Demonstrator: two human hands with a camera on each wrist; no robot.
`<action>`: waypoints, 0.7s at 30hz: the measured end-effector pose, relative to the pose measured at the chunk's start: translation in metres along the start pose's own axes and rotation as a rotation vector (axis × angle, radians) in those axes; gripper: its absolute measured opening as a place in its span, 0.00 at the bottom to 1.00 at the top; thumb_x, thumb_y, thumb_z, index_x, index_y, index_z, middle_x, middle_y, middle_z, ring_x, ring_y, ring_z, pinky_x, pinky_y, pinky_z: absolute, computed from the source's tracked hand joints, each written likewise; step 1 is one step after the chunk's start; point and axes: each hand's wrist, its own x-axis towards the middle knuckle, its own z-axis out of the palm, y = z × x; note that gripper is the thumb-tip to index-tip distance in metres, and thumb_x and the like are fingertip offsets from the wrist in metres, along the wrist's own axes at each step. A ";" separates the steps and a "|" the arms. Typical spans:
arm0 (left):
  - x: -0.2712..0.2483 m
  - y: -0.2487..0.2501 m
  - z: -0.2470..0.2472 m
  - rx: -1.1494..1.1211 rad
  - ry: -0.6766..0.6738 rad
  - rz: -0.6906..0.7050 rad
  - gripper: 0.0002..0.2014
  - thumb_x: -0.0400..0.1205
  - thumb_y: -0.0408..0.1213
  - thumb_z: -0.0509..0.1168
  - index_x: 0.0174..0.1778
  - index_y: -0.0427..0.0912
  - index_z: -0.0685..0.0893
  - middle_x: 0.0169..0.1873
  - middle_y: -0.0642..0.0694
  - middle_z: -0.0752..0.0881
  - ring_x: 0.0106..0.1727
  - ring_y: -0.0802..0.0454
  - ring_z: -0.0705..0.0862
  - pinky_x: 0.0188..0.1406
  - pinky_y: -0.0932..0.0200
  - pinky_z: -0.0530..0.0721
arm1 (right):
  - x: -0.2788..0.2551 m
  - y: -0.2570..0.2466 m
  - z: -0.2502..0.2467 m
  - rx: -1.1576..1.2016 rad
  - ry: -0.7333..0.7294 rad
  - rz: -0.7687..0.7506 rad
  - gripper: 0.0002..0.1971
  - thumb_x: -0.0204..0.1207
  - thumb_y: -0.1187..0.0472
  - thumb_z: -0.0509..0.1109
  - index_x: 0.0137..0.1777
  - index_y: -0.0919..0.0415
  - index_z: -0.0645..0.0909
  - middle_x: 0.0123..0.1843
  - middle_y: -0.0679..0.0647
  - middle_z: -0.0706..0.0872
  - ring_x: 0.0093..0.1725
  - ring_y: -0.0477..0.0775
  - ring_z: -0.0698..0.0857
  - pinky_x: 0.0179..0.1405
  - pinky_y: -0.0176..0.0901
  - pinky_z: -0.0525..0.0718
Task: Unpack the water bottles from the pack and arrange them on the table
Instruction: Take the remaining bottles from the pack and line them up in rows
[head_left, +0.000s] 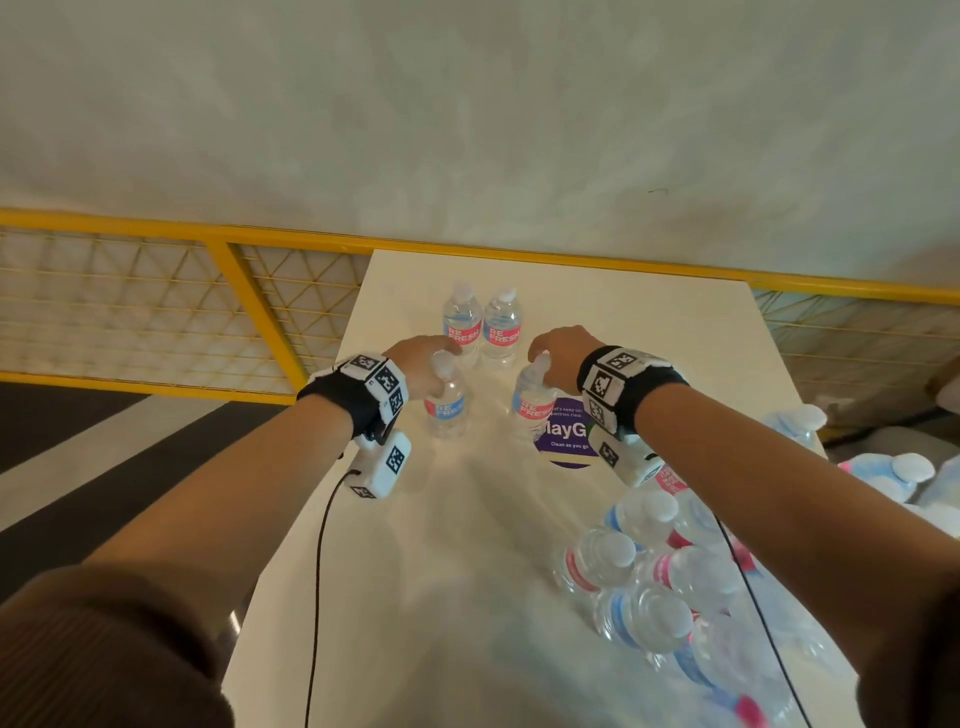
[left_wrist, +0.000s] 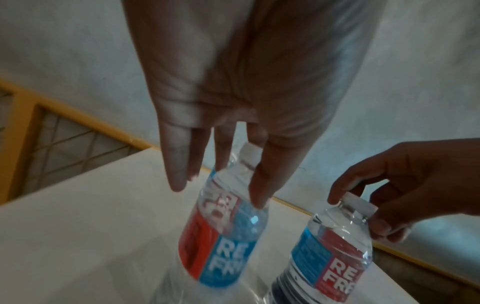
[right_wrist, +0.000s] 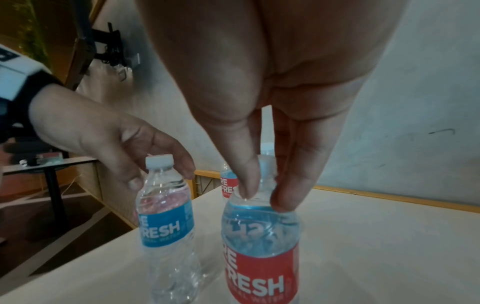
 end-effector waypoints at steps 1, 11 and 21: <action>0.001 -0.001 -0.003 0.015 -0.009 0.023 0.28 0.74 0.26 0.68 0.69 0.50 0.77 0.70 0.44 0.77 0.67 0.43 0.78 0.62 0.54 0.78 | 0.001 0.001 -0.001 -0.008 -0.007 0.003 0.22 0.77 0.59 0.70 0.71 0.60 0.76 0.71 0.58 0.78 0.69 0.59 0.77 0.67 0.46 0.76; 0.002 0.005 -0.004 0.011 0.071 0.064 0.19 0.72 0.40 0.76 0.59 0.49 0.85 0.59 0.46 0.85 0.58 0.43 0.84 0.62 0.51 0.79 | 0.005 0.004 0.002 0.034 -0.001 -0.001 0.22 0.76 0.60 0.70 0.70 0.60 0.77 0.69 0.58 0.80 0.68 0.60 0.79 0.66 0.47 0.77; 0.006 0.023 0.012 -0.001 0.117 -0.033 0.27 0.77 0.45 0.71 0.68 0.40 0.72 0.61 0.39 0.83 0.61 0.38 0.82 0.59 0.50 0.79 | 0.007 0.002 0.005 0.054 0.067 -0.048 0.22 0.76 0.58 0.71 0.69 0.61 0.77 0.67 0.59 0.81 0.66 0.59 0.80 0.64 0.45 0.78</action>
